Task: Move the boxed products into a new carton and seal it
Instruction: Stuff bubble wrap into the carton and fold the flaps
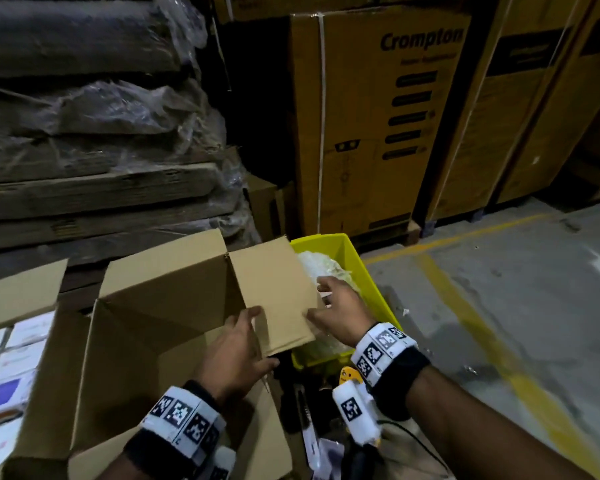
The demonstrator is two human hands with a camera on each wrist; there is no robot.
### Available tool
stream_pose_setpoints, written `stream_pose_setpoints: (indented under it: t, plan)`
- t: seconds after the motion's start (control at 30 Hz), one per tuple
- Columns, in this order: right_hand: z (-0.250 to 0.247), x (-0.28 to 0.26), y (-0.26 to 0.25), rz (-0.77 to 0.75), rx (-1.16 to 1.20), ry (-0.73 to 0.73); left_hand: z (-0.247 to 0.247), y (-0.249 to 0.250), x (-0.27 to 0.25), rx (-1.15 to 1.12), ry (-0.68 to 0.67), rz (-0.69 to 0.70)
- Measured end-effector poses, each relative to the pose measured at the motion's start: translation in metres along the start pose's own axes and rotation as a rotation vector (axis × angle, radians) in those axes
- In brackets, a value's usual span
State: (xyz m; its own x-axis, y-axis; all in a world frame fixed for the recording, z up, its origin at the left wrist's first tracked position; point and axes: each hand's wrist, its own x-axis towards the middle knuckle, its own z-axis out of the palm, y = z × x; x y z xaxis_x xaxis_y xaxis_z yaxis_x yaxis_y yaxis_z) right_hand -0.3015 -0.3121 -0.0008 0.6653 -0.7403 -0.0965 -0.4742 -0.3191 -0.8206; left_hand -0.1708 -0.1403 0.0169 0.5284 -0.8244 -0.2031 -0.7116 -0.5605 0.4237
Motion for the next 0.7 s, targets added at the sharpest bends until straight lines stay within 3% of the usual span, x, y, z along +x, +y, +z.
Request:
stream_pose_setpoints:
  t: [0.07,0.17,0.27,0.37,0.47,0.6,0.7]
  plan:
    - [-0.009,0.0,-0.013,-0.035,0.124,0.05,-0.002,-0.005,0.0,-0.064,-0.045,0.049]
    - [-0.011,-0.005,-0.047,-0.201,0.291,0.111,-0.017,-0.015,-0.009,-0.182,-0.07,0.093]
    - [0.001,-0.018,-0.08,-0.37,0.372,0.009,-0.038,-0.035,-0.023,-0.275,0.057,0.043]
    - [0.025,-0.031,-0.095,-0.542,0.141,-0.112,-0.057,-0.071,-0.04,-0.337,0.335,-0.122]
    - [0.062,-0.04,-0.095,-0.704,-0.15,-0.247,-0.067,-0.119,-0.059,-0.135,0.547,-0.355]
    - [0.105,-0.047,-0.083,-0.696,-0.65,-0.362,-0.062,-0.156,-0.075,-0.134,0.446,-0.551]
    - [0.113,-0.048,-0.074,-0.658,-0.795,-0.365,-0.055,-0.158,-0.08,-0.243,0.328,-0.59]
